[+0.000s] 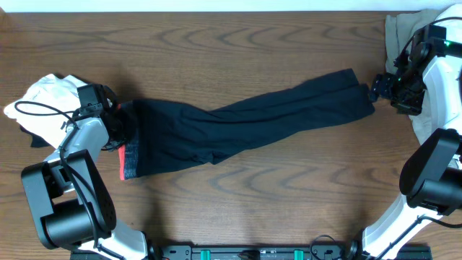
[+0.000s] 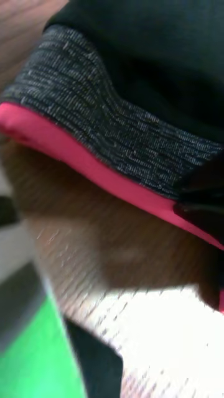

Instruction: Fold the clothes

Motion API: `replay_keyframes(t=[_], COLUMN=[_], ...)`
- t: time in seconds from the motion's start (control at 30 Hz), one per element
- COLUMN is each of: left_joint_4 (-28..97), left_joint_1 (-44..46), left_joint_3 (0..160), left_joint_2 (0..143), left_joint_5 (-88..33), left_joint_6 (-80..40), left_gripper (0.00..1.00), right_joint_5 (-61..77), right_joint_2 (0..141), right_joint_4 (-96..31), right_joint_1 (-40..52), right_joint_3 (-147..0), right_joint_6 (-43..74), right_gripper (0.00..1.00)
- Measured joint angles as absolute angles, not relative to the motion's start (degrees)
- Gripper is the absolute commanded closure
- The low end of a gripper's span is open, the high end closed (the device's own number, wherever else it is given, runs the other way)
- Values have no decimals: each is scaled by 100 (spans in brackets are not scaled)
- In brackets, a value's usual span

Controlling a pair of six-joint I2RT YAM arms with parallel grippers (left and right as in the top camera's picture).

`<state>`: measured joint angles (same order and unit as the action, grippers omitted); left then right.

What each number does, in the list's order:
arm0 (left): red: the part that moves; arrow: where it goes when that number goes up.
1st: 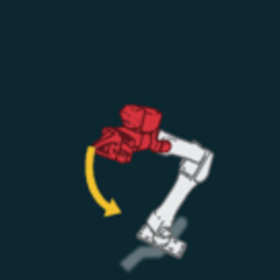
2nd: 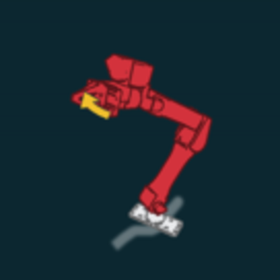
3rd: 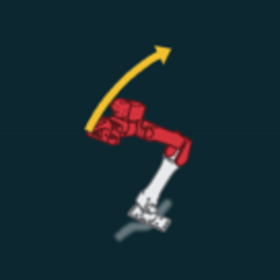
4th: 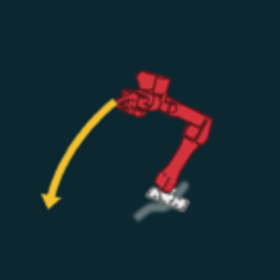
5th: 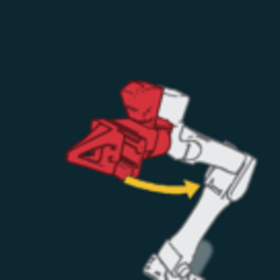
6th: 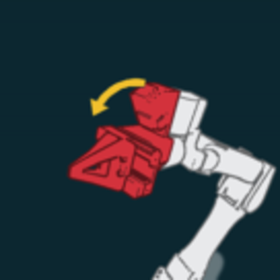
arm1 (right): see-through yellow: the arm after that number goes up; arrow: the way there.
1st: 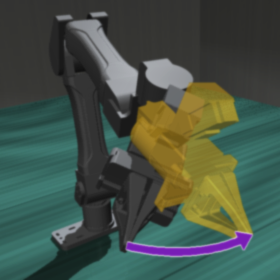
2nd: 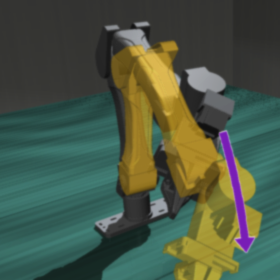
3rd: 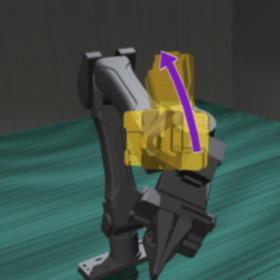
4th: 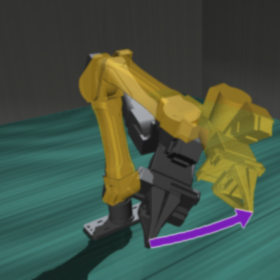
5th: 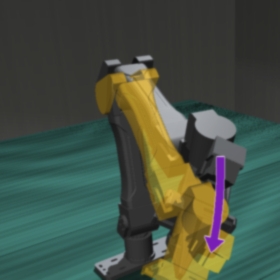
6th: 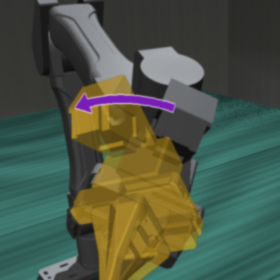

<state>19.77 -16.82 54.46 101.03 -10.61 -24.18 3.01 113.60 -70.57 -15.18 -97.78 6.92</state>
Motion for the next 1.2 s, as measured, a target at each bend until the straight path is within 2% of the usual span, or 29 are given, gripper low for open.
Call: replay_keyframes(t=[0.33,0.53,0.7,0.9,1.07,1.2], left_joint_4=[2414,3494,4803,5496,5625,5586], left_joint_1=[-1682,-1682,-1682,-1682,-1682,-1682], left_joint_3=[5446,5476,5507,5502,5494,5426], left_joint_2=[9524,8482,8226,8285,8285,8285], left_joint_5=[-1234,-1297,-1262,-456,550,836], left_joint_6=[-2418,-2569,-2764,-2993,-3330,-3500], left_gripper=[94,94,94,94,94,94], right_joint_5=[301,301,301,301,292,263], right_joint_2=[11360,11360,11360,11360,11360,11360], right_joint_4=[-7070,-7070,-7070,-7072,-7091,-7024], right_joint_1=[-1520,-1518,-1518,-1520,-1520,-1518], right_joint_3=[-9778,-9778,-9778,-9778,-9778,-9778], right_joint_6=[692,692,692,692,668,644], right_gripper=[20,20,20,20,19,17])
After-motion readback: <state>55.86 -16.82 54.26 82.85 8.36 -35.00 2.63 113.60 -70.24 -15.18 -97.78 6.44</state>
